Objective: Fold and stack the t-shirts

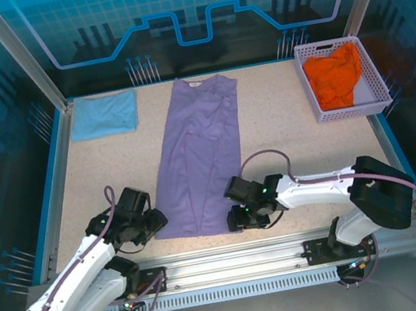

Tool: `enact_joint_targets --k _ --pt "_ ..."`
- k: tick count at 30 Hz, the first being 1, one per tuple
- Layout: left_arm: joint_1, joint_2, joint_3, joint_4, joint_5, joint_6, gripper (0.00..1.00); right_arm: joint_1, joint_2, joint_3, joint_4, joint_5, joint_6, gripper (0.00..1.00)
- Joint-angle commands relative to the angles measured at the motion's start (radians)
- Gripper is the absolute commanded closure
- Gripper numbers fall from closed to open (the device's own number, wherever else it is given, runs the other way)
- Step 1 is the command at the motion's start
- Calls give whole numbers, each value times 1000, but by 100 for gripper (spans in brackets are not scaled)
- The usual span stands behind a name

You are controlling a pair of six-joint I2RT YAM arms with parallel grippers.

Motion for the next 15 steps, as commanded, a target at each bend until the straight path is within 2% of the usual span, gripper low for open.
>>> enact_joint_targets --k 1,11,13,15 --pt "-6 -15 -43 1 -43 -36 53 24 33 39 9 38 33 48" --pt "-7 -21 -135 76 -1 -56 58 24 106 49 -37 48 63 53" --pt "-7 -26 -153 90 3 -59 61 22 107 41 -39 53 67 57" --pt "-6 -28 -164 101 11 -61 64 21 105 35 -34 57 75 67"
